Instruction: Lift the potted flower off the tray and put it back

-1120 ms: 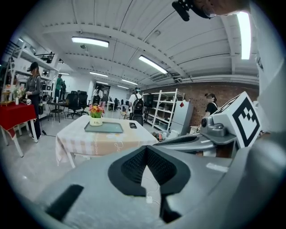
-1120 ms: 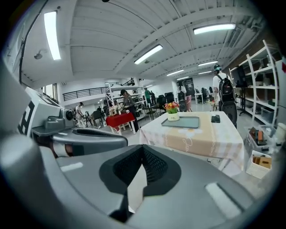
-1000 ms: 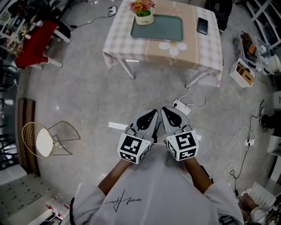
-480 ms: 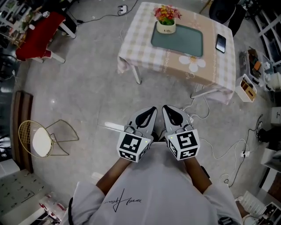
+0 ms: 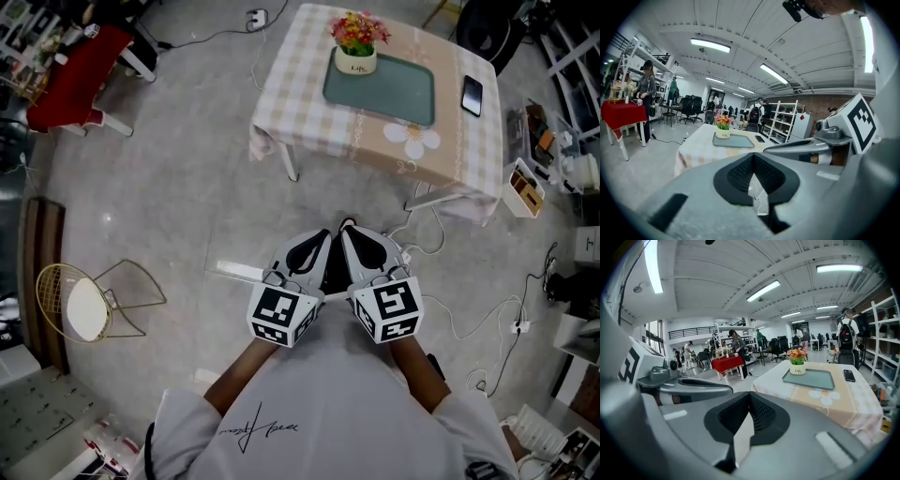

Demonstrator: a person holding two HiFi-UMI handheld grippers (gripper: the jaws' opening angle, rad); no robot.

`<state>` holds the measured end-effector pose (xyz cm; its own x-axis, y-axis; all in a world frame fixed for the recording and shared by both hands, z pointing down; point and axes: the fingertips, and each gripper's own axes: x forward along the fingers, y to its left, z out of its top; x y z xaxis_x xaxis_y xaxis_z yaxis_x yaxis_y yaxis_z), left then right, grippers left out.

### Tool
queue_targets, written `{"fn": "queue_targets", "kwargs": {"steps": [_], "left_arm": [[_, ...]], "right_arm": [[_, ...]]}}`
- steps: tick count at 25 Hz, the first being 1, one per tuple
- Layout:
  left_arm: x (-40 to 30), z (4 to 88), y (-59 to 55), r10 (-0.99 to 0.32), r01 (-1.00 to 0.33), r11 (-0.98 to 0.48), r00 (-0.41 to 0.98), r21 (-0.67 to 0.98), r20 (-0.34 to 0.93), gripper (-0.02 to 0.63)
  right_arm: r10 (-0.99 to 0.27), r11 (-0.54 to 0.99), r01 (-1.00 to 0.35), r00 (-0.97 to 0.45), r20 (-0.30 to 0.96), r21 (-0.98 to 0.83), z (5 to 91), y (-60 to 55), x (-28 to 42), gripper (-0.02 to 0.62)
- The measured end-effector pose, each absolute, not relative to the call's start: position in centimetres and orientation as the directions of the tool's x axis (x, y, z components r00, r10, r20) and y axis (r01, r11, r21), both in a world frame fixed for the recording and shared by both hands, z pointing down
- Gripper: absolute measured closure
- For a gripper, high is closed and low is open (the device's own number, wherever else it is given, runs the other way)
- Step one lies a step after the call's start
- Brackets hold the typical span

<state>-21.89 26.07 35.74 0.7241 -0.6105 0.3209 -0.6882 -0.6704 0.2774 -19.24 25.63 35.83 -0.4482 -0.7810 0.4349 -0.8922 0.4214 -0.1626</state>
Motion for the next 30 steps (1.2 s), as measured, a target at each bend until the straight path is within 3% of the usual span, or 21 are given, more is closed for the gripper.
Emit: {"fn": "queue_targets", "kwargs": {"steps": [7,30], "left_arm": [[-21.8,35.2,21.4,-0.67,-0.728,-0.66,0.682,0.185,0.295,0.611],[-12.6,35.8,2.5,-0.652,-0.732,-0.655,0.673,0.189,0.348,0.606]], "right_arm": [[-0.785,0.425,-0.889,-0.455,0.421,-0.169,36.1,21.0,-18.6,0.589],[-0.785,0.422,-0.883,-0.47,0.403,-0.207,36.4,1.9,-8.8,0.589]]}}
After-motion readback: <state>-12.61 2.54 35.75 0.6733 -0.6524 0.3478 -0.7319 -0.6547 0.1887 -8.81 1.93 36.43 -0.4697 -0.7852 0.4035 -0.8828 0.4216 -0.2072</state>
